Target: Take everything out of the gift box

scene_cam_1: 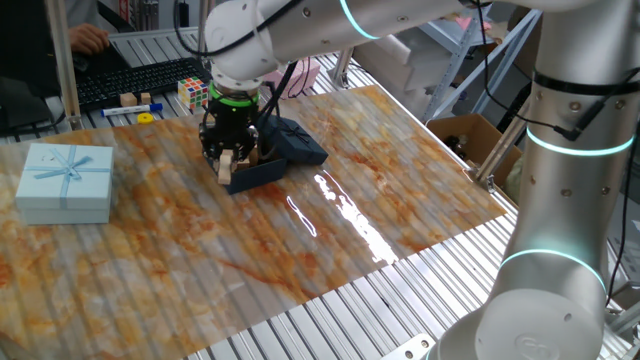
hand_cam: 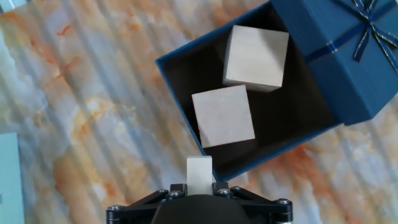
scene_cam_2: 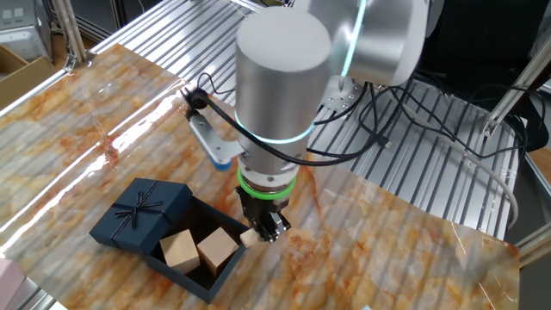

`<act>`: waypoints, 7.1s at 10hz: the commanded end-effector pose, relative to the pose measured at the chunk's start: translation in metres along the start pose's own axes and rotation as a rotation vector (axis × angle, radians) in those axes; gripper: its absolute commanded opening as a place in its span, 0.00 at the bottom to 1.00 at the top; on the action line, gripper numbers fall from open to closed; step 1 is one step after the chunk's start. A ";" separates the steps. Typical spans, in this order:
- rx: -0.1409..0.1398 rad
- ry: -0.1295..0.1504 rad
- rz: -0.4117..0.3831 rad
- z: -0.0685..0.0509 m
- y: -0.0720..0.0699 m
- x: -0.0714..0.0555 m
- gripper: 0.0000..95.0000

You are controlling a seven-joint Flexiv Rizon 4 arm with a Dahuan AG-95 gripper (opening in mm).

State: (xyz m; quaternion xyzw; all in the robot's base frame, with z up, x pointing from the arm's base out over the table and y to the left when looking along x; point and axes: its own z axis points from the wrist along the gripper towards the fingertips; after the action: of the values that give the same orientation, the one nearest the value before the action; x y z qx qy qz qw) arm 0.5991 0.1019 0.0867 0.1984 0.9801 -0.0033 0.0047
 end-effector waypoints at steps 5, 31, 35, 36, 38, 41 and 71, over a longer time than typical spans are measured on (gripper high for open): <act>-0.015 -0.017 -0.154 0.000 -0.001 0.001 0.00; 0.009 0.071 -0.160 0.071 0.097 0.005 0.00; 0.019 0.077 -0.142 0.079 0.095 0.005 0.20; 0.015 0.079 -0.118 0.079 0.095 0.005 0.60; 0.011 0.085 -0.099 0.080 0.095 0.005 1.00; 0.007 0.086 -0.078 0.079 0.094 0.006 1.00; 0.060 0.049 -0.070 0.002 0.014 -0.046 0.80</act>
State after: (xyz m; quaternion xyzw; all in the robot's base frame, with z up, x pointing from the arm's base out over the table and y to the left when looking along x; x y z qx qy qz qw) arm 0.6429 0.0989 0.0880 0.1876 0.9815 -0.0278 -0.0255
